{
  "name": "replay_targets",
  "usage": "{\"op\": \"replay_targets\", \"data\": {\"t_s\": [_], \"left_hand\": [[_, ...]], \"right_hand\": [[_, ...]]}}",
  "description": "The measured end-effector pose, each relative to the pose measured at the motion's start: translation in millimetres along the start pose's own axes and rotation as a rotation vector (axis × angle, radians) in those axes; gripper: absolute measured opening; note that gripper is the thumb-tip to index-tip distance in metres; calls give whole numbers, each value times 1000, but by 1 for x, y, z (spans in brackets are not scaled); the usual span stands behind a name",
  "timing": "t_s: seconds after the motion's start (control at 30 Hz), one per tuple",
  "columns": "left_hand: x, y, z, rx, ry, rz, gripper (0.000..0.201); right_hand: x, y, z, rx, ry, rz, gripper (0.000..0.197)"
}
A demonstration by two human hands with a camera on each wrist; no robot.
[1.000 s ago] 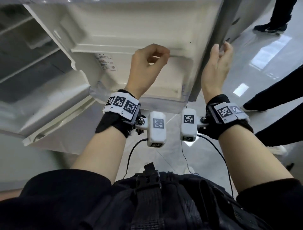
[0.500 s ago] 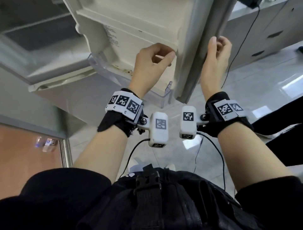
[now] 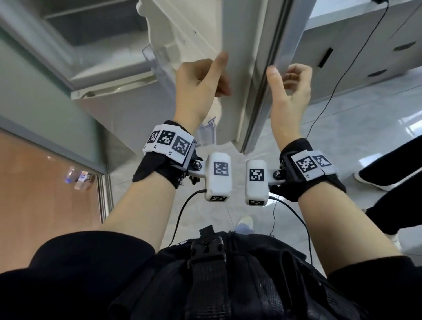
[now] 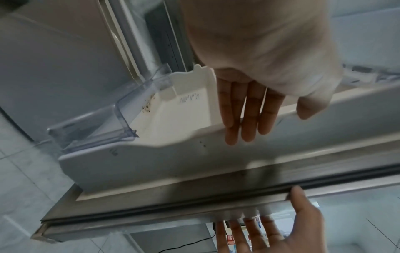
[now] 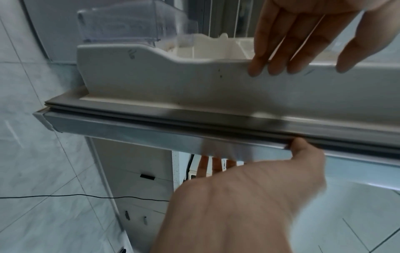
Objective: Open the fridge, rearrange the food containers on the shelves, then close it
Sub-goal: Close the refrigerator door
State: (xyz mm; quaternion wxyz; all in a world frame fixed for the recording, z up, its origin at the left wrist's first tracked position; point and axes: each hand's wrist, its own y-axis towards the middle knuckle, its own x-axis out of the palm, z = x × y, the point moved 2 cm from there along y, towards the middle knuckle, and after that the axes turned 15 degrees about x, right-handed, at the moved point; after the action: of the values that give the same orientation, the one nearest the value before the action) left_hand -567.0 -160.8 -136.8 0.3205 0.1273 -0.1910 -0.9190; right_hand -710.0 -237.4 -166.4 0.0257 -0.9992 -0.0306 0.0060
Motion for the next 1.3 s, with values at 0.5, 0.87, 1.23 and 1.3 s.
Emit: {"op": "replay_targets", "data": {"t_s": [0.5,0.87,1.23,1.3], "left_hand": [[-196,-75,9,-73,101,110,6],[-309,-48,-15,-110,317,338,34],[-397,39,-75,-208,498,493,51],[-411,56,-82,-199,504,500,60]], "right_hand": [[149,-155,-6,3,-270,-398,29],[295,-165,-15,44,-316,-771,19],[435,-122,-24,91,-363,-1095,9],[453,-112,-26,110,-352,-1065,10]]}}
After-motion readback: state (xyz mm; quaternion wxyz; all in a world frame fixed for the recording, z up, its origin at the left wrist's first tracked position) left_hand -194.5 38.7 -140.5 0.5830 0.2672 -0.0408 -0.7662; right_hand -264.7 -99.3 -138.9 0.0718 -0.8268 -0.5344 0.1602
